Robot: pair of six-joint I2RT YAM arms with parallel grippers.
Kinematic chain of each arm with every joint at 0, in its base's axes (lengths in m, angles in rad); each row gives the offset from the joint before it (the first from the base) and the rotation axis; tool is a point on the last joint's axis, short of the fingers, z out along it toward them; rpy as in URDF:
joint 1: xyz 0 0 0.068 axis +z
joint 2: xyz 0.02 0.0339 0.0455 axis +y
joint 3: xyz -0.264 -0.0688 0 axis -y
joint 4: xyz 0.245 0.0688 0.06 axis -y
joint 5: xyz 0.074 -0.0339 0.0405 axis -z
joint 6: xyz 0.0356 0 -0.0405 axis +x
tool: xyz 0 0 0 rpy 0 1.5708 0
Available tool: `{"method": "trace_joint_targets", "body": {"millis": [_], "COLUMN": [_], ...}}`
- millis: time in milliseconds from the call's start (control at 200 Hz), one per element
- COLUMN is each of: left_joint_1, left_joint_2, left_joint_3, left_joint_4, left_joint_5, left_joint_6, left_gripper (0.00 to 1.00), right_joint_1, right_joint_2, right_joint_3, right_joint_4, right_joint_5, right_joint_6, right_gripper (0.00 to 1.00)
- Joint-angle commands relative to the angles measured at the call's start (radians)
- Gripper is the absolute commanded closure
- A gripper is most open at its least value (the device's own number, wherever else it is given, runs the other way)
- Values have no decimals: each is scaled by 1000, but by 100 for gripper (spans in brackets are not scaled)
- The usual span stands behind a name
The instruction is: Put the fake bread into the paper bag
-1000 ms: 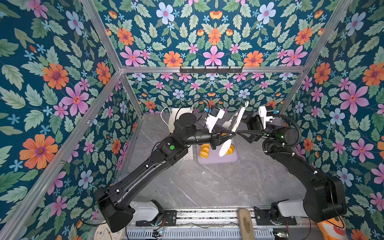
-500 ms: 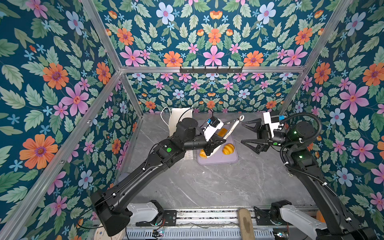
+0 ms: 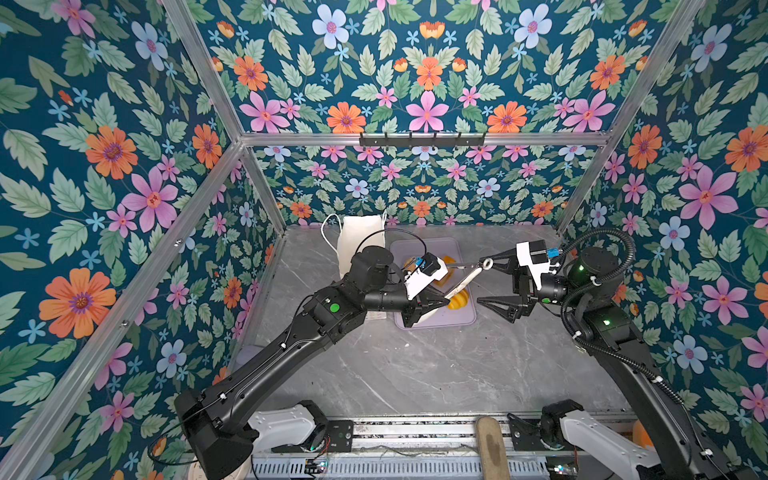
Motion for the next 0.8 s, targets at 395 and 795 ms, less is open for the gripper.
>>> {"method": "trace_joint_targets", "body": {"millis": [395,795], "left_joint_1": [-2,-3], "left_joint_2": [29,15], "left_joint_3": [31,10], "left_joint_4": [31,76], "left_joint_5": [121,115], "left_joint_6": [34,0], "left_gripper": [100,100], "right_joint_1": [67,93], "right_joint_2": [36,63], "right_joint_3": [9,17], "right_joint_4": [-27,-49], "right_joint_5": [55,61], "right_joint_6": [-40,-48], "right_gripper": [1,3]}}
